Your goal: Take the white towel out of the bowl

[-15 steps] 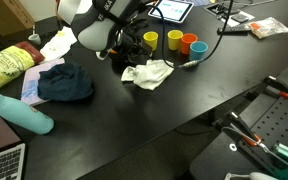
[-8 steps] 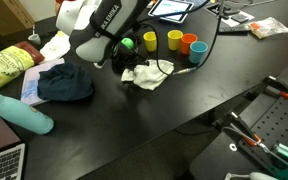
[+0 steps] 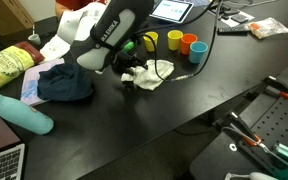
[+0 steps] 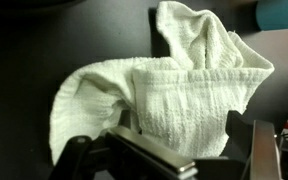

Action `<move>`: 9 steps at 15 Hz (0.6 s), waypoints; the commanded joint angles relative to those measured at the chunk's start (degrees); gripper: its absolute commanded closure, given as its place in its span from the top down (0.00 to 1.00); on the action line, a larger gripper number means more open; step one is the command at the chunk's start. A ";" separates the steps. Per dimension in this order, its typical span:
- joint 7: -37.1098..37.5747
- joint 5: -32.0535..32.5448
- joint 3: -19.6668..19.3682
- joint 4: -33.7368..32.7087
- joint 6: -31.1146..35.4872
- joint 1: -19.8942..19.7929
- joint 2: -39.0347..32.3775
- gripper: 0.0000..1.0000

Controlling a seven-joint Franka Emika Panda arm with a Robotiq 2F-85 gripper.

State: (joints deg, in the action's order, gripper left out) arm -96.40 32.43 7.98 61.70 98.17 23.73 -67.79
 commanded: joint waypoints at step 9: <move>-1.17 -0.10 -1.15 -1.44 -3.68 0.04 0.01 0.12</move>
State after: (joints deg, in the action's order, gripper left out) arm -97.60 32.43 7.28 60.41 97.03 23.66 -68.80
